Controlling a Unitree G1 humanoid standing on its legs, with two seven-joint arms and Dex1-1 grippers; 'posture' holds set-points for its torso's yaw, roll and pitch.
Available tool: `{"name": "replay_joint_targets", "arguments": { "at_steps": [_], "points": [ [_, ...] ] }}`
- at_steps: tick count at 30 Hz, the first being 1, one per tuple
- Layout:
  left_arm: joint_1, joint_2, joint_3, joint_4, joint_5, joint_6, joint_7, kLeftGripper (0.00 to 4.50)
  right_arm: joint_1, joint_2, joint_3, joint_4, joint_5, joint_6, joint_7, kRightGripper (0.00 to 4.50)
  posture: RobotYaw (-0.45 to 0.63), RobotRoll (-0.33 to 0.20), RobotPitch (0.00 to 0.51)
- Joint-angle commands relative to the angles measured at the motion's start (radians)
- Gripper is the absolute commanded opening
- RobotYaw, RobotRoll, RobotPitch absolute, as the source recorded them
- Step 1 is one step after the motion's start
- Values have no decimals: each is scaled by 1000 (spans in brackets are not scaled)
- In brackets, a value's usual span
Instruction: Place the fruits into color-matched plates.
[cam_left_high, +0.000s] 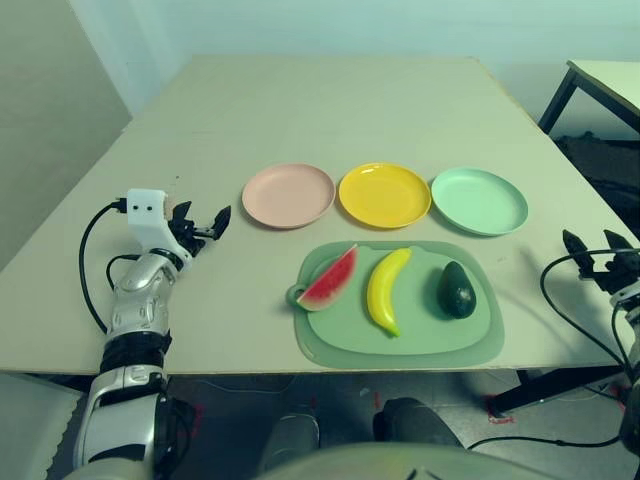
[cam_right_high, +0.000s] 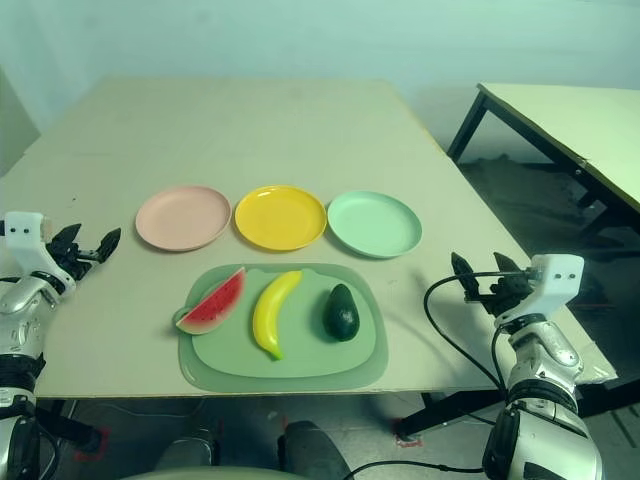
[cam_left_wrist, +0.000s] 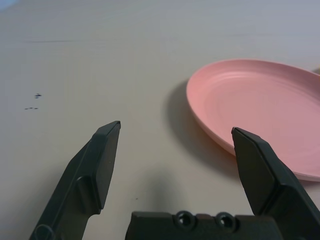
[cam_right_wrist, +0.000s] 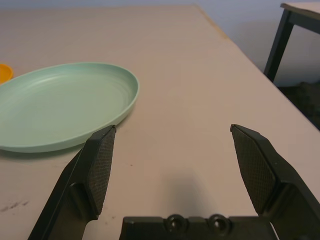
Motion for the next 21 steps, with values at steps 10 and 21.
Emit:
{"name": "replay_joint_targets", "arguments": {
  "at_steps": [10,21],
  "points": [
    [70,28,41,-10,-24,-10,-24,4500,25,22,22,-81,-7,6,4,4474,-138,0,26],
    [190,129,90,-280,-290,107,-433,4500,9,70,77,-126,-15,34,49,4474,-100,0,52]
  ]
}}
